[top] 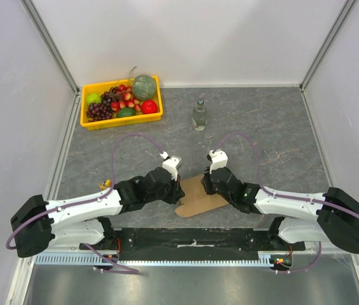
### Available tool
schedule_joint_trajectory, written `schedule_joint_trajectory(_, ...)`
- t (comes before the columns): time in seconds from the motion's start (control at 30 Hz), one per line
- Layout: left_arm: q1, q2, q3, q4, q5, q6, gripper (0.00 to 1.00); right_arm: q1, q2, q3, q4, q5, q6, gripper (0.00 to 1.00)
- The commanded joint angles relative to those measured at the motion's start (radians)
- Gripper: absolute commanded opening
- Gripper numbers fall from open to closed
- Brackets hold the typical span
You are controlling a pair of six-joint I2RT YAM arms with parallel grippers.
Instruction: Fold the paper box
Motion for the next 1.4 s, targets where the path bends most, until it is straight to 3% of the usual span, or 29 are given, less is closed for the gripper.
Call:
schedule_joint_trajectory(0.0,0.002,0.015,-0.038,0.03,0.003,-0.037,0.02,0.0,0.008,-0.008,-0.014,0.021,0.014,0.2)
schedule_joint_trajectory(0.33,0.0,0.009,-0.038,0.012,-0.035,-0.038,0.02,0.0,-0.073,0.025,-0.109,0.046,-0.011,0.25)
schedule_joint_trajectory(0.5,0.0,-0.07,-0.023,-0.084,-0.192,-0.109,0.02,-0.003,-0.214,0.047,-0.275,0.164,-0.023,0.27)
schedule_joint_trajectory(0.7,0.008,-0.161,0.001,-0.227,-0.335,-0.166,0.02,-0.089,-0.296,0.107,-0.47,0.247,-0.052,0.2)
schedule_joint_trajectory(0.9,0.043,-0.01,0.018,-0.244,-0.224,-0.172,0.02,-0.347,-0.184,0.13,-0.496,-0.015,-0.13,0.02)
schedule_joint_trajectory(1.2,0.055,0.115,0.004,-0.137,-0.121,-0.186,0.02,-0.44,0.002,0.136,-0.389,-0.36,-0.218,0.0)
schedule_joint_trajectory(1.37,0.086,0.138,0.012,-0.086,-0.092,-0.153,0.02,-0.46,0.046,0.117,-0.317,-0.459,-0.215,0.0)
